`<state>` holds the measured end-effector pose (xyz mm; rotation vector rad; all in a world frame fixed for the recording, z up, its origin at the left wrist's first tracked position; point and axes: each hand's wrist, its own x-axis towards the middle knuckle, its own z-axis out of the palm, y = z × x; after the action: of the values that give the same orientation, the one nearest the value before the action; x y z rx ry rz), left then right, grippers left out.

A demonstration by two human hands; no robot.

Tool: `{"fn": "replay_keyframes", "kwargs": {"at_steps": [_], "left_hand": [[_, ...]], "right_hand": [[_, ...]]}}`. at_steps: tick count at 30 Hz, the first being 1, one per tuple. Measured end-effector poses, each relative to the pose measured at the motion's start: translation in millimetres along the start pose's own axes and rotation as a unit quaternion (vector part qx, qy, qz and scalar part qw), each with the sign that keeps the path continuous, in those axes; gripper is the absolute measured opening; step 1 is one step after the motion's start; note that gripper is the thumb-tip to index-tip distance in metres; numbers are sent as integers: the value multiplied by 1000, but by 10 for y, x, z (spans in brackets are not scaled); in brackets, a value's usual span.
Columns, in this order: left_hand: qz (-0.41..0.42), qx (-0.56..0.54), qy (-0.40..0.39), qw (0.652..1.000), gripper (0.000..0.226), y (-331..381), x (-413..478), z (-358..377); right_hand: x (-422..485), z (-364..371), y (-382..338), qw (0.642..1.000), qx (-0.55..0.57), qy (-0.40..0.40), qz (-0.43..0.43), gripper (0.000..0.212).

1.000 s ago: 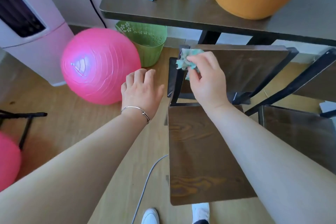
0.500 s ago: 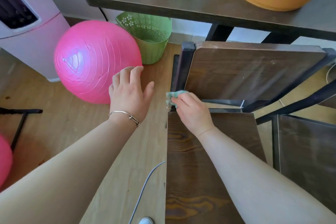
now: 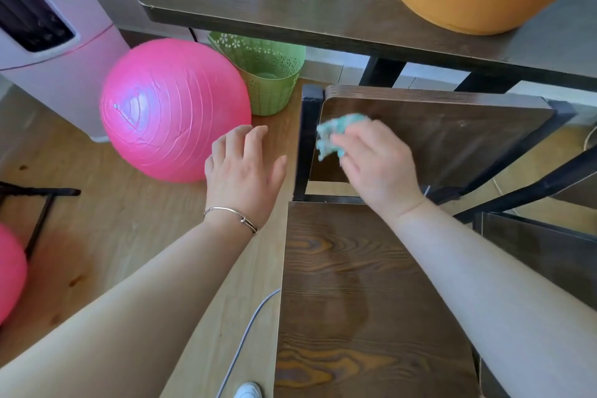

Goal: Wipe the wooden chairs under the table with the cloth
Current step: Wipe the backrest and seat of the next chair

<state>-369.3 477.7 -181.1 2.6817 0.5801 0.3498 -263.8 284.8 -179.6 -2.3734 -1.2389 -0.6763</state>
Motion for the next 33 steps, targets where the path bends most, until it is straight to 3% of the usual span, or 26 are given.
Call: {"fn": "replay_keyframes", "kwargs": {"at_steps": [3, 6, 8, 12, 16, 20, 23, 25, 27, 30, 33], "left_hand": [[1, 18, -9, 1000, 57, 46, -85, 89], [4, 35, -25, 999, 57, 88, -221, 205], [9, 42, -28, 999, 58, 132, -290, 248], [0, 42, -28, 999, 60, 246, -341, 271], [2, 53, -33, 998, 60, 386, -318, 276], [7, 58, -34, 998, 59, 470, -356, 316], [11, 61, -35, 997, 59, 542, -429, 347], [10, 54, -34, 998, 59, 635, -457, 347], [11, 49, -29, 998, 59, 743, -467, 331], [20, 39, -19, 999, 58, 919, -434, 291], [37, 31, -9, 999, 57, 1033, -372, 282]], "right_hand": [[-575, 320, 102, 990, -7, -142, -3, 21], [-794, 431, 175, 976, -10, -215, 10, 31], [-643, 314, 175, 985, 4, -174, -6, 24], [13, -230, 267, 1000, -1, 27, 1, 21], [82, -351, 403, 998, -9, 58, -8, 21], [-585, 40, 499, 997, -2, -70, -14, 22], [-966, 202, 512, 983, -18, -179, 43, 19], [-946, 153, 479, 976, -19, -207, 60, 20], [-735, -10, 465, 985, 8, -157, 64, 25], [-295, -424, 599, 998, 21, -11, 60, 26], [-128, -660, 785, 999, 16, 29, 38, 22]]}}
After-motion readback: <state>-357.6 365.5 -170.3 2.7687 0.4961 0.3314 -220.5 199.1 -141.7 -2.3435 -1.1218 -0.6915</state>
